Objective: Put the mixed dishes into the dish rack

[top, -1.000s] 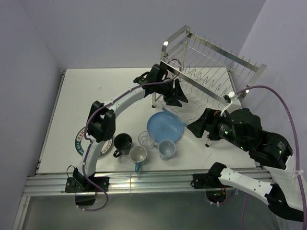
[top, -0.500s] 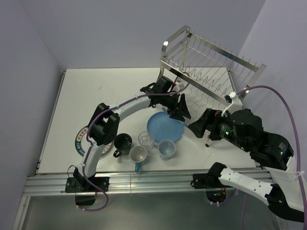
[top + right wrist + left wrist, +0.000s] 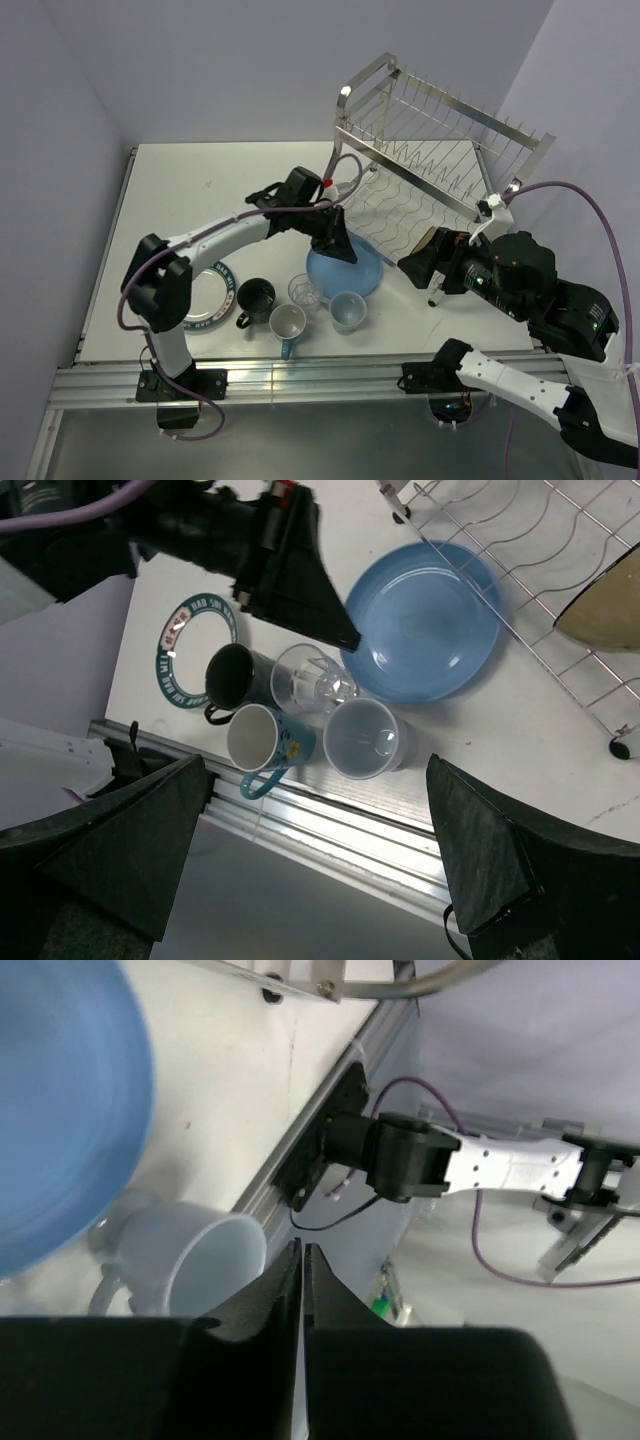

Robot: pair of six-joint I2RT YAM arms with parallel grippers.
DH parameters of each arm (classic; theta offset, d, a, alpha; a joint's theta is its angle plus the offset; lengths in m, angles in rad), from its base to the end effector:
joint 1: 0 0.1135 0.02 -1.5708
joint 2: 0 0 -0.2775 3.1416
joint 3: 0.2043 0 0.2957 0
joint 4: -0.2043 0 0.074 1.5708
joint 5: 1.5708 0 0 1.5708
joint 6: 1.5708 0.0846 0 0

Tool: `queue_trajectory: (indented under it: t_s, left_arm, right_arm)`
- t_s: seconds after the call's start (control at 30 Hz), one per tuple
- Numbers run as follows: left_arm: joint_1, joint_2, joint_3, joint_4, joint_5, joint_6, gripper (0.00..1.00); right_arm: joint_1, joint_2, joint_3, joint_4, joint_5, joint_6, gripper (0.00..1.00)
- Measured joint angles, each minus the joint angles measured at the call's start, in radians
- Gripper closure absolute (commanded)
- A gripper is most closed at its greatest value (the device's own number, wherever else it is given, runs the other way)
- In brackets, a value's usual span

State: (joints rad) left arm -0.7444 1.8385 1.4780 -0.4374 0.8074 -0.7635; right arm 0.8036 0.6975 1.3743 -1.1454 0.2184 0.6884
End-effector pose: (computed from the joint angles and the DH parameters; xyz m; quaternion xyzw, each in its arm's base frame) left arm 0.3102 -0.3688 0.2403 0.1399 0.8532 -0.5025 0.0036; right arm 0.1070 0.0846 0.4491 0.0082 0.8488 0.2851 0.4453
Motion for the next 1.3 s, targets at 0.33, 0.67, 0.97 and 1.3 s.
queue_trajectory:
  t_s: [0.33, 0.67, 0.97, 1.3]
  left_arm:
    - [0.196, -0.127, -0.05, -0.029, -0.204, -0.029, 1.0]
    - [0.221, 0.071, 0.126, -0.039, -0.274, -0.099, 1.0]
    - [0.291, 0.307, 0.402, -0.079, -0.25, -0.148, 1.0]
    - [0.294, 0.463, 0.606, -0.11, -0.204, -0.203, 1.0]
  right_arm:
    - [0.0, 0.002, 0.0, 0.0, 0.006, -0.002, 0.02]
    - [0.0, 0.013, 0.021, -0.002, 0.012, -0.002, 0.02]
    - [0.001, 0.012, 0.023, -0.019, 0.029, -0.002, 0.02]
    - [0.001, 0.029, 0.044, -0.024, 0.019, -0.011, 0.02]
